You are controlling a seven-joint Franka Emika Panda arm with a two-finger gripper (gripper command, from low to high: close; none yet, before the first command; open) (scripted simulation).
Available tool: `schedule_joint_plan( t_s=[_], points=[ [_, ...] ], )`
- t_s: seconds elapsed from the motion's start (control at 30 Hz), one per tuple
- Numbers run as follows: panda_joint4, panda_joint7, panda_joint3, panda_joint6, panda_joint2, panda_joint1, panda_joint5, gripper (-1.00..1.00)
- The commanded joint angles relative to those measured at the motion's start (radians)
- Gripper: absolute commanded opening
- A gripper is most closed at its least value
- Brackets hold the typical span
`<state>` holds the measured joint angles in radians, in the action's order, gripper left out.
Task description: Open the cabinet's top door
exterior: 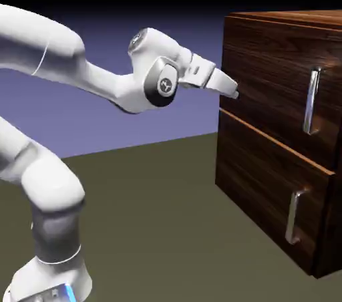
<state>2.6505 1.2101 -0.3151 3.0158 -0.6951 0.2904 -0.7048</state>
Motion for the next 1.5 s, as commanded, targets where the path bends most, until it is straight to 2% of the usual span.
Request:
schedule_joint_plan(
  t_s=[0.0,1.47],
  points=[
    [-0.010,0.029,-0.019,-0.001,-0.008,0.017,-0.044,0.00],
    [-0.443,1.303,-0.875,-0.059,-0.347,0.773,-1.957,0.00]
  ],
)
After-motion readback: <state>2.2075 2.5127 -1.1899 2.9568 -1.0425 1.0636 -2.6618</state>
